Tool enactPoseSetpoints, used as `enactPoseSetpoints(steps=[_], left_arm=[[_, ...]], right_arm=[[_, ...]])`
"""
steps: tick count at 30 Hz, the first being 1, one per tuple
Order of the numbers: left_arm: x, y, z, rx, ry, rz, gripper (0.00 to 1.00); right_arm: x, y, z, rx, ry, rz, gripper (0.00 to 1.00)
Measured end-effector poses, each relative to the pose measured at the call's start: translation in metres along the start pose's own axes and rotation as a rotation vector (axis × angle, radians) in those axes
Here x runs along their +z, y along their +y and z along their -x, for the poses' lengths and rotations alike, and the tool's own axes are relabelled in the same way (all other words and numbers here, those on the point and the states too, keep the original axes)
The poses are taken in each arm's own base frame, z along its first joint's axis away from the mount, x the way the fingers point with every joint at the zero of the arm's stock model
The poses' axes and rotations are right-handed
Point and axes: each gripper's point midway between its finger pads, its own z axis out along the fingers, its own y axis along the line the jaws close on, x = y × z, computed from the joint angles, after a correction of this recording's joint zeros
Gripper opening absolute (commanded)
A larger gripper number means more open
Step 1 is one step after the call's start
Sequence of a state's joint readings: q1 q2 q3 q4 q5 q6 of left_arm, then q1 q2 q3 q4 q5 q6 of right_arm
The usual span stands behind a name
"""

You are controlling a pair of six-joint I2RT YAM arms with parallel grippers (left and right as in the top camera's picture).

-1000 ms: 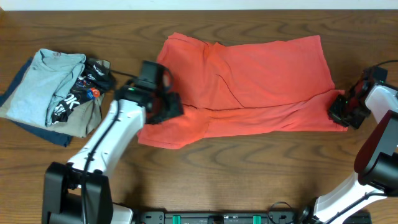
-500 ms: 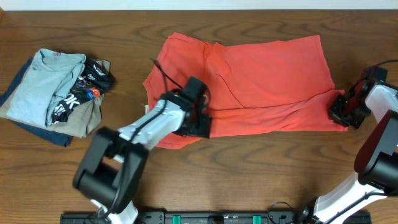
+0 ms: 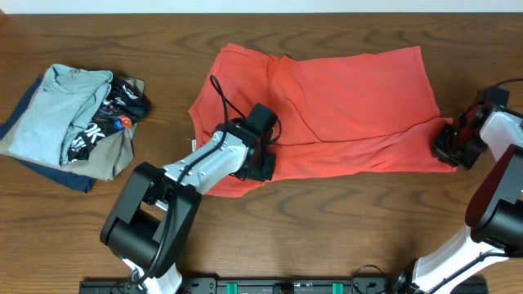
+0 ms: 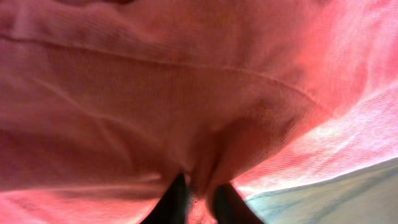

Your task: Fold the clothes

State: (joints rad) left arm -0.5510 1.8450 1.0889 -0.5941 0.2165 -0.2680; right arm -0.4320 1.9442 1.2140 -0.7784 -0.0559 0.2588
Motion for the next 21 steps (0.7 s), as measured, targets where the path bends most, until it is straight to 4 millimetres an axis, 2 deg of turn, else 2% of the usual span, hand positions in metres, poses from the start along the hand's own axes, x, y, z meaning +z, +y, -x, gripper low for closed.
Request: enactPoseSetpoints(steps=[6, 9, 12, 15, 16, 18, 21], left_arm=[[-0.004, 0.006, 0.003, -0.009, -0.014, 0.011, 0.06], [-0.014, 0.003, 0.009, -0.004, -0.047, 0.005, 0.06], [-0.034, 0.0, 0.027, 0.003, -0.131, 0.008, 0.06], [-0.069, 0.001, 0.061, 0.002, -0.293, 0.027, 0.07], [-0.079, 0.001, 0.07, -0.001, -0.341, 0.034, 0.13], [-0.101, 0.008, 0.092, -0.022, -0.452, 0.062, 0.39], [-0.11, 0.025, 0.101, -0.057, -0.487, 0.105, 0.52]], right_arm=[[0.0, 0.0, 0.0, 0.0, 0.0, 0.0, 0.16], [0.0, 0.0, 0.0, 0.0, 0.0, 0.0, 0.16], [0.0, 0.0, 0.0, 0.0, 0.0, 0.0, 0.16], [0.0, 0.0, 0.0, 0.0, 0.0, 0.0, 0.16], [0.0, 0.0, 0.0, 0.0, 0.0, 0.0, 0.16], [0.0, 0.0, 0.0, 0.0, 0.0, 0.0, 0.16], [0.0, 0.0, 0.0, 0.0, 0.0, 0.001, 0.18]])
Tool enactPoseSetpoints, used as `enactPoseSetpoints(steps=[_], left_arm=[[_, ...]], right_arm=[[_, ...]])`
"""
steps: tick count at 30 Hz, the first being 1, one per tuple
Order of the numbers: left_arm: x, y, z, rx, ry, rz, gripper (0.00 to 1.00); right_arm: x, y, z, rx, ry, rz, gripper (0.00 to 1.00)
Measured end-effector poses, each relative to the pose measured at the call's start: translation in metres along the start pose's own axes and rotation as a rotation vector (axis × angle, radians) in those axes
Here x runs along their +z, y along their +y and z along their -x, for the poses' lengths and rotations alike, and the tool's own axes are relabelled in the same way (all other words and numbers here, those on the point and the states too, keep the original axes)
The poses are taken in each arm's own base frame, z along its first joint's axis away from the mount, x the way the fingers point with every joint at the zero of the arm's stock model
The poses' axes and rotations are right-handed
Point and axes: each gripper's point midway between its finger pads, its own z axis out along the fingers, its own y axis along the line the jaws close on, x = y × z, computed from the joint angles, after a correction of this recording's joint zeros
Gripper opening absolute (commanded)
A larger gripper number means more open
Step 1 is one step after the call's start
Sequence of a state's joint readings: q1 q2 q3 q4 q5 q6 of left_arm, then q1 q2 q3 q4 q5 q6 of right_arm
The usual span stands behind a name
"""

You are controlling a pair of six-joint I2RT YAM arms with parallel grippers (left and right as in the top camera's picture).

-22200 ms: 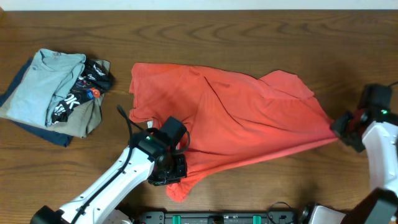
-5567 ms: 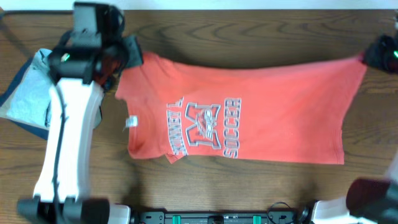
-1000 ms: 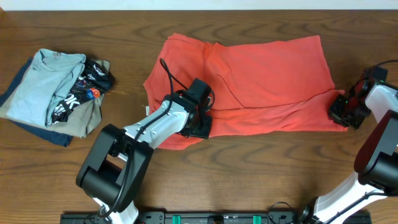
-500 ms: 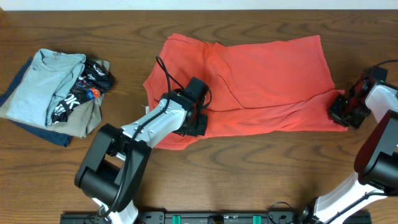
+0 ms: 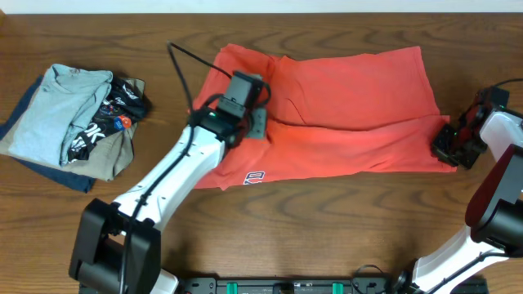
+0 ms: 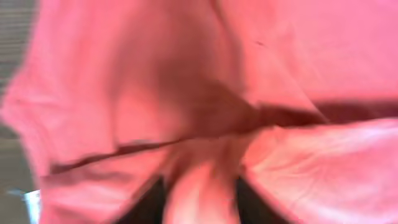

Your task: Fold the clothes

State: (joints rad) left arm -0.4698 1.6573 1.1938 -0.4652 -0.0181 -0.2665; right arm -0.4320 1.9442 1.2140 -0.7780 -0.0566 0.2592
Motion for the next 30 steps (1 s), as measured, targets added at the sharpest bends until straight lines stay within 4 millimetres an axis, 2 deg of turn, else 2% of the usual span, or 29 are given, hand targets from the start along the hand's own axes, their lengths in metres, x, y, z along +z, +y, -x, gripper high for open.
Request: enactPoseSetpoints(steps=[5, 7, 13, 16, 19, 23, 25, 27, 30], left_arm=[[0.001, 0.036, -0.014, -0.09, 0.072, 0.1, 0.53], [0.0, 0.045, -0.024, -0.102, 0.114, 0.128, 0.54], [-0.008, 0.057, -0.058, -0.111, 0.249, 0.187, 0.54], [-0.01, 0.061, -0.066, -0.128, 0.28, 0.205, 0.62], [-0.012, 0.07, -0.068, -0.179, 0.291, 0.226, 0.68], [-0.011, 0.09, -0.069, -0.29, 0.297, 0.253, 0.69], [-0.009, 0.099, -0.072, -0.34, 0.305, 0.25, 0.69], [-0.006, 0.106, -0.076, -0.385, 0.314, 0.244, 0.69], [-0.001, 0.113, -0.086, -0.426, 0.345, 0.232, 0.74]], right_arm=[[0.0, 0.001, 0.0, -0.001, 0.001, 0.005, 0.21], [0.0, 0.002, 0.0, -0.002, 0.001, 0.007, 0.22], [-0.003, -0.001, -0.008, 0.0, 0.039, -0.008, 0.23], [-0.009, -0.002, -0.009, 0.0, 0.044, -0.017, 0.25], [-0.028, -0.004, -0.001, -0.001, -0.015, -0.03, 0.26], [-0.068, -0.007, 0.014, 0.0, -0.139, -0.043, 0.28], [-0.076, -0.007, 0.019, 0.0, -0.175, -0.045, 0.28], [-0.075, -0.008, 0.022, 0.001, -0.193, -0.048, 0.28], [-0.061, -0.012, 0.02, 0.002, -0.206, -0.06, 0.3]])
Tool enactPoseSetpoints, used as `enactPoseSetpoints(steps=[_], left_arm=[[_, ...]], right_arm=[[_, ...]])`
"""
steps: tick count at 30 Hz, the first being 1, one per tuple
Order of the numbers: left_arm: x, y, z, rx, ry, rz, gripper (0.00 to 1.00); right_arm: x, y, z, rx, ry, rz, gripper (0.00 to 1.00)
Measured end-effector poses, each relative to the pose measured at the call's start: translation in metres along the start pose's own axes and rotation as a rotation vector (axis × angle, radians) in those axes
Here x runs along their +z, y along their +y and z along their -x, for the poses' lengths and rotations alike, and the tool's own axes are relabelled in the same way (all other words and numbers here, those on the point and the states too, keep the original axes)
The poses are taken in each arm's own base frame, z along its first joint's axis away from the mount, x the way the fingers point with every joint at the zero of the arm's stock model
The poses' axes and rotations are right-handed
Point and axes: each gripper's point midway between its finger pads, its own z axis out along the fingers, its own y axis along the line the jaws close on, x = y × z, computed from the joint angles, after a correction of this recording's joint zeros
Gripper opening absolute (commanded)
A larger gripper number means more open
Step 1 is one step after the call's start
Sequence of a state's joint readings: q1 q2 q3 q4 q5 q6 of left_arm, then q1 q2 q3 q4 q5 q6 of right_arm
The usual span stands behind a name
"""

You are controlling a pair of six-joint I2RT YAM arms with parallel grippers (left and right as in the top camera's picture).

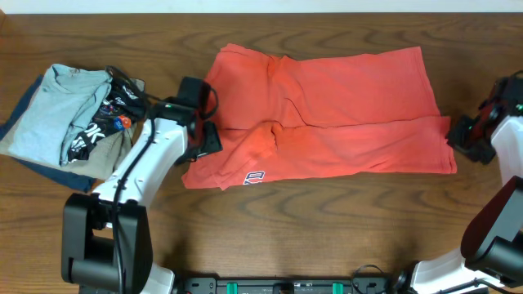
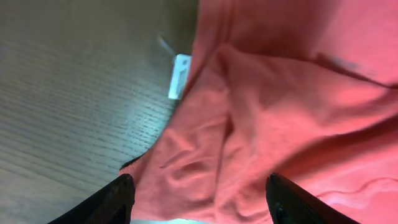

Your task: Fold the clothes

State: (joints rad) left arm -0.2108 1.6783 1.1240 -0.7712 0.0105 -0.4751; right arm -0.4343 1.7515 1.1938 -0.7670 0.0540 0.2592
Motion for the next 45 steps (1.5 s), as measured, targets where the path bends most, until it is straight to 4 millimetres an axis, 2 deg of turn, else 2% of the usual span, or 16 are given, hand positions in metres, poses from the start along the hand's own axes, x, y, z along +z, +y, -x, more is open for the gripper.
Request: enactPoseSetpoints(steps=[2, 6, 9, 10, 12, 14, 18, 20, 22, 25, 29, 36, 42, 45], left_arm=[[0.009, 0.003, -0.005, -0.017, 0.03, -0.004, 0.76], [0.029, 0.01, -0.02, -0.031, 0.104, 0.01, 0.77], [0.041, 0.01, -0.028, -0.036, 0.147, 0.01, 0.77], [0.044, 0.009, -0.03, -0.039, 0.161, 0.007, 0.77], [0.05, 0.009, -0.035, -0.041, 0.186, 0.008, 0.77], [0.053, 0.011, -0.041, -0.043, 0.218, 0.019, 0.77], [0.05, 0.016, -0.054, -0.048, 0.278, 0.042, 0.76], [0.05, 0.018, -0.057, -0.048, 0.292, 0.049, 0.67], [0.049, 0.02, -0.06, -0.055, 0.302, 0.06, 0.51], [0.048, 0.025, -0.063, -0.047, 0.312, 0.083, 0.42], [0.047, 0.033, -0.074, -0.044, 0.351, 0.115, 0.41], [0.039, 0.054, -0.114, -0.049, 0.486, 0.19, 0.41], [0.036, 0.057, -0.127, -0.056, 0.529, 0.188, 0.41], [0.032, 0.059, -0.128, -0.056, 0.516, 0.187, 0.45]], right_arm=[[0.013, -0.005, -0.008, 0.0, 0.0, -0.021, 0.32], [0.035, -0.014, -0.027, 0.001, 0.014, -0.046, 0.44], [0.043, -0.016, -0.034, 0.001, 0.013, -0.052, 0.46], [0.045, -0.016, -0.036, 0.001, 0.008, -0.052, 0.45], [0.049, -0.018, -0.04, 0.0, 0.01, -0.054, 0.26], [0.051, -0.016, -0.039, 0.0, -0.003, -0.043, 0.16], [0.052, -0.016, -0.039, 0.004, -0.03, -0.034, 0.09], [0.052, -0.017, -0.04, 0.002, -0.041, -0.041, 0.01], [0.051, -0.02, -0.042, 0.006, -0.045, -0.051, 0.01], [0.05, -0.027, -0.046, 0.011, -0.033, -0.092, 0.01], [0.046, -0.05, -0.06, 0.042, 0.01, -0.216, 0.02], [0.039, -0.086, -0.081, 0.095, 0.069, -0.384, 0.01], [0.037, -0.095, -0.088, 0.119, 0.099, -0.408, 0.01], [0.034, -0.096, -0.092, 0.123, 0.128, -0.403, 0.02]])
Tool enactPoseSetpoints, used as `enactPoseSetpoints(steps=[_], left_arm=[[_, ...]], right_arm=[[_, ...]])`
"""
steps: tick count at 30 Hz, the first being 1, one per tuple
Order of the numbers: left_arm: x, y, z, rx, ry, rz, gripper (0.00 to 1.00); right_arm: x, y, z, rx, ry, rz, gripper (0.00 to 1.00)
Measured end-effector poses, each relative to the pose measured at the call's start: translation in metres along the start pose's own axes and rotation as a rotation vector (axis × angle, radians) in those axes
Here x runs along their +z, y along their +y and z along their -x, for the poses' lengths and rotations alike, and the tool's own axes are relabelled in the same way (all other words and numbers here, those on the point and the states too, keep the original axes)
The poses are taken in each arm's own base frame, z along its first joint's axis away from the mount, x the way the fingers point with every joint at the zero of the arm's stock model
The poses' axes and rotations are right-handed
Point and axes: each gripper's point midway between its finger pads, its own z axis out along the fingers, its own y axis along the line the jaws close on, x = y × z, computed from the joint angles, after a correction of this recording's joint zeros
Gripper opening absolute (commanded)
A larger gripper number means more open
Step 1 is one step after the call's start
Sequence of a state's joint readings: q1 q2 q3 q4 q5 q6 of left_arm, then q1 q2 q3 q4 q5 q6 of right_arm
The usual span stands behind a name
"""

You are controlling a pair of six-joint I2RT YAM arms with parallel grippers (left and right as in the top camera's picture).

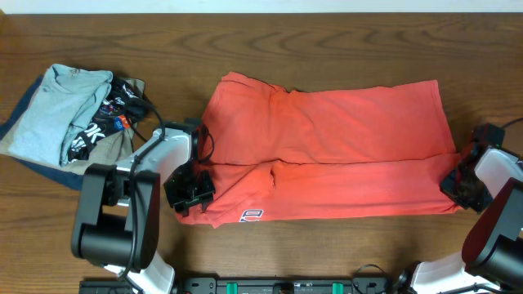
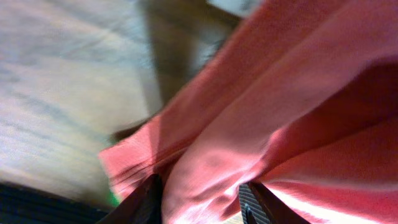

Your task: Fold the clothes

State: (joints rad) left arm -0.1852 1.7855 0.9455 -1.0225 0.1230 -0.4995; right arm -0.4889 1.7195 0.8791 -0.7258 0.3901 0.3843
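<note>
A red shirt lies spread across the table, folded lengthwise, with a small logo near its front hem. My left gripper sits at the shirt's front left corner. In the left wrist view its jaws are shut on a bunched fold of the red cloth. My right gripper is at the shirt's front right corner, touching the hem and apparently shut on it. Its fingertips are too small to make out.
A pile of folded clothes, grey, black and blue, lies at the left of the wooden table. It is close behind the left arm. Bare wood shows along the front edge and behind the shirt.
My left gripper was open by the shirt's left edge and is now shut on its front left corner. The right gripper stood apart from the cloth and now touches its corner. The shirt lies nearer and further right.
First my left gripper held cloth at the shirt's front middle, the right one at the right corner. Then the left held it over the upper left part. Both were then off the cloth, the shirt folded lengthwise. Now each is at a front corner and the shirt has shifted.
</note>
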Motion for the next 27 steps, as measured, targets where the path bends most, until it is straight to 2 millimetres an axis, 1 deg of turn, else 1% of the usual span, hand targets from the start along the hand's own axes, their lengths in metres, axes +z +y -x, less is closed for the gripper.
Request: enactPoseSetpoints(steps=[1, 3, 4, 5, 6, 7, 9, 11, 12, 13, 14, 15, 18, 21, 24, 27], left_arm=[[-0.003, 0.001, 0.0, 0.0, -0.011, 0.001, 0.49], [-0.012, 0.002, 0.001, 0.0, -0.054, -0.012, 0.55], [-0.022, 0.001, 0.004, 0.002, -0.094, -0.031, 0.64], [-0.031, -0.002, 0.008, 0.007, -0.134, -0.054, 0.76], [-0.043, -0.006, 0.014, 0.012, -0.19, -0.087, 0.81], [-0.057, -0.012, 0.022, 0.013, -0.254, -0.126, 0.83], [-0.089, -0.026, 0.041, 0.039, -0.398, -0.209, 0.85], [-0.124, -0.04, 0.059, 0.075, -0.541, -0.286, 0.85], [-0.136, -0.045, 0.065, 0.09, -0.588, -0.31, 0.86], [-0.147, -0.05, 0.07, 0.106, -0.631, -0.333, 0.85], [-0.161, -0.057, 0.077, 0.131, -0.679, -0.362, 0.85], [-0.169, -0.062, 0.082, 0.149, -0.711, -0.38, 0.86], [-0.19, -0.077, 0.098, 0.204, -0.782, -0.414, 0.85], [-0.208, -0.094, 0.12, 0.258, -0.831, -0.423, 0.85], [-0.221, -0.112, 0.146, 0.304, -0.867, -0.417, 0.85], [-0.226, -0.129, 0.175, 0.329, -0.891, -0.414, 0.85]], right_arm=[[-0.002, 0.0, -0.001, -0.002, 0.009, 0.002, 0.06], [-0.009, 0.002, 0.005, 0.009, 0.009, 0.019, 0.21], [-0.015, 0.003, 0.011, 0.017, -0.004, 0.032, 0.29], [-0.025, 0.005, 0.02, 0.021, -0.031, 0.06, 0.36], [-0.034, 0.007, 0.029, 0.029, -0.059, 0.086, 0.41], [-0.045, 0.009, 0.037, 0.035, -0.09, 0.114, 0.43], [-0.077, 0.014, 0.056, 0.041, -0.175, 0.21, 0.51], [-0.104, 0.016, 0.068, 0.05, -0.244, 0.285, 0.57], [-0.117, 0.017, 0.072, 0.051, -0.277, 0.325, 0.59], [-0.125, 0.018, 0.073, 0.051, -0.294, 0.349, 0.62], [-0.134, 0.019, 0.072, 0.049, -0.312, 0.384, 0.62], [-0.141, 0.021, 0.071, 0.04, -0.32, 0.412, 0.62], [-0.151, 0.028, 0.065, 0.014, -0.319, 0.48, 0.62], [-0.154, 0.036, 0.056, -0.02, -0.286, 0.536, 0.62], [-0.155, 0.042, 0.045, -0.041, -0.243, 0.571, 0.62], [-0.155, 0.044, 0.038, -0.064, -0.215, 0.588, 0.62]])
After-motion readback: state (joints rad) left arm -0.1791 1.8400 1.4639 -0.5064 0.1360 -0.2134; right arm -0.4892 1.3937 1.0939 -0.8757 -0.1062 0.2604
